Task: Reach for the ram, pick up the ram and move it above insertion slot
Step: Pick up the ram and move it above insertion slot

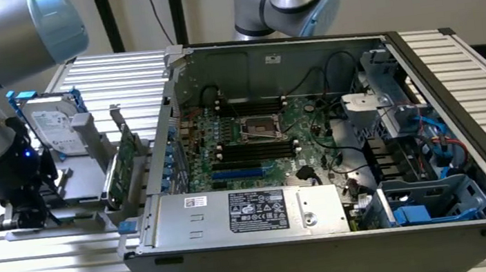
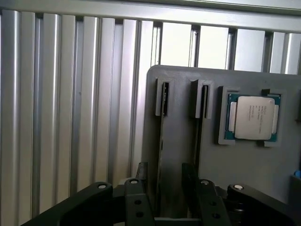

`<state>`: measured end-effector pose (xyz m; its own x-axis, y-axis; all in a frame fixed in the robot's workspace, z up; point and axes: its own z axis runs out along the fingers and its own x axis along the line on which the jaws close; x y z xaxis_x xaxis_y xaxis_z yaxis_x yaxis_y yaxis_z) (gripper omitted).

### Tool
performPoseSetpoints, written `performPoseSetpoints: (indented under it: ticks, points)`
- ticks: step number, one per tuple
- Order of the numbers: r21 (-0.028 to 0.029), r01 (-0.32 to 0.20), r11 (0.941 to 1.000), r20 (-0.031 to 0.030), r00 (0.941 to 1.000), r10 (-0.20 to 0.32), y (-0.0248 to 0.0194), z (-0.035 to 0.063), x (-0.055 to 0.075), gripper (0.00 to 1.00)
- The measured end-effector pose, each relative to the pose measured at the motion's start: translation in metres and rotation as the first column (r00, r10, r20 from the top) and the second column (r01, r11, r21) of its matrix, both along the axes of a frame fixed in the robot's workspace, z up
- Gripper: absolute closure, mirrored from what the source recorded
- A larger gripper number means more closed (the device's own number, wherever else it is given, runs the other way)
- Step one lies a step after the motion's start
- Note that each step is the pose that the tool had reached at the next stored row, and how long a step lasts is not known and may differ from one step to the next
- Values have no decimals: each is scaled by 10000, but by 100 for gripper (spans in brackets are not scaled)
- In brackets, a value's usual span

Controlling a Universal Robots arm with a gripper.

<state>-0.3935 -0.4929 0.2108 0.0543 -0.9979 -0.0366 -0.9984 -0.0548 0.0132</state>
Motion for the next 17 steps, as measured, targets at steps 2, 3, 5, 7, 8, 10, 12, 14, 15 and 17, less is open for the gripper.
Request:
performPoseSetpoints:
  ticks: [2,3,5,7,8,10,12,14,15,17]
  points:
    - [0,-5,10000,0,10000,5,0,-35,0,58]
    - [0,-8,10000,0,10000,8,0,-53,0,58]
    - [-1,-13,10000,-1,10000,13,-1,-89,0,58]
    - [-1,-20,10000,-1,10000,20,-1,-111,0,58]
    - [0,-22,10000,0,10000,22,-1,-122,0,58]
    - [-2,-25,10000,-3,10000,25,-2,-127,0,58]
    - [-2,-26,10000,-2,10000,26,-1,-128,0,60]
    - [-1,-25,10000,-1,10000,25,-1,-130,0,66]
    - [0,-25,10000,-1,10000,25,-1,-130,0,73]
    - [-1,-26,10000,-1,10000,26,-2,-130,0,78]
